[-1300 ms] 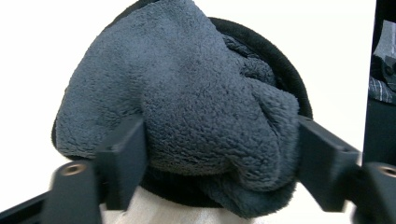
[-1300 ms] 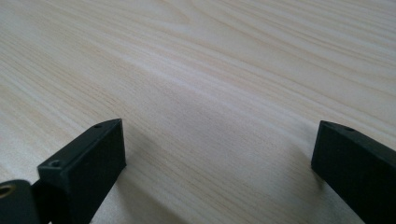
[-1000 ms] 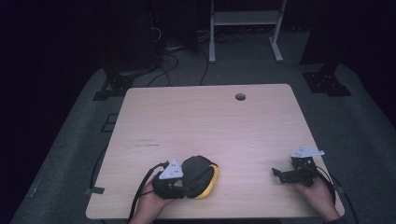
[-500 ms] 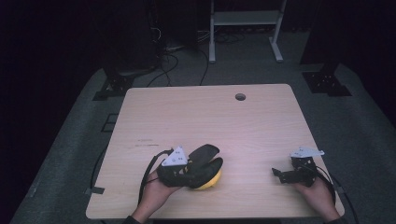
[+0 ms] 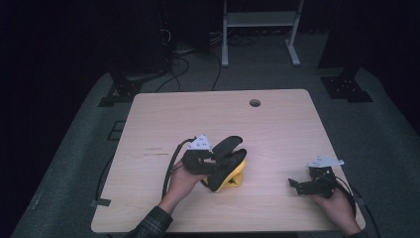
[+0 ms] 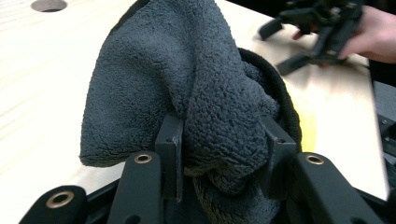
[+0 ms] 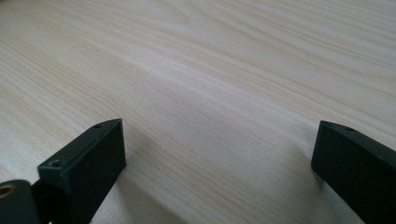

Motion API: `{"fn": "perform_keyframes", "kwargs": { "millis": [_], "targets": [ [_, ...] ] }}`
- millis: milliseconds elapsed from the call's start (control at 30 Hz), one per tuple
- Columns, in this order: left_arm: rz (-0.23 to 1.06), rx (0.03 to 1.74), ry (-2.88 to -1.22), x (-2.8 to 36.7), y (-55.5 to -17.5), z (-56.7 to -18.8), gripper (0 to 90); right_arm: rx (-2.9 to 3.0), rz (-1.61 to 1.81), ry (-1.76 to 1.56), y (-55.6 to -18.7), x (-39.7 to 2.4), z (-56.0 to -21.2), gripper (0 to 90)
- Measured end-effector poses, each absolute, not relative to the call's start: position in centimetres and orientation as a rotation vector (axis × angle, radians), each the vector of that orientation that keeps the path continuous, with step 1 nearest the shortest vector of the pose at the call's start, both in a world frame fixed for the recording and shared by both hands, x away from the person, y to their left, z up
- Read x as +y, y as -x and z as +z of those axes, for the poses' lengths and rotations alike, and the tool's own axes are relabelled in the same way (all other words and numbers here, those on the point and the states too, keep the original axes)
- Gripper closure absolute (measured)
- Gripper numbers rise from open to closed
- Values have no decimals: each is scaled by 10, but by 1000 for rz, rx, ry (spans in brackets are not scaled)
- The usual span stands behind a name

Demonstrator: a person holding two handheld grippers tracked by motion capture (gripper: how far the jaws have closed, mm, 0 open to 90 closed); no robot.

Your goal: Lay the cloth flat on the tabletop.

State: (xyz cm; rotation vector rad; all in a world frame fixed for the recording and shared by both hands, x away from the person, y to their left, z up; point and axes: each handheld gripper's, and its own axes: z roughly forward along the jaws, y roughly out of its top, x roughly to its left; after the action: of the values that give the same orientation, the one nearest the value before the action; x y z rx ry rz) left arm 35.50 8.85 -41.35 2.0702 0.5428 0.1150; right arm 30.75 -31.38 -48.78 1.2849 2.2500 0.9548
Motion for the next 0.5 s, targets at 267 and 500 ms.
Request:
{"fn": "perform_keyframes", "kwargs": {
  "millis": [267, 500],
  "targets": [
    [189, 682, -2074, 93, -396, -431, 572, 2250, 955, -1285, -308, -314, -488, 21],
    [206, 792, -2053, 106, -406, -435, 415, 2251, 955, -1283, -307, -314, -488, 21]
  ]
}}
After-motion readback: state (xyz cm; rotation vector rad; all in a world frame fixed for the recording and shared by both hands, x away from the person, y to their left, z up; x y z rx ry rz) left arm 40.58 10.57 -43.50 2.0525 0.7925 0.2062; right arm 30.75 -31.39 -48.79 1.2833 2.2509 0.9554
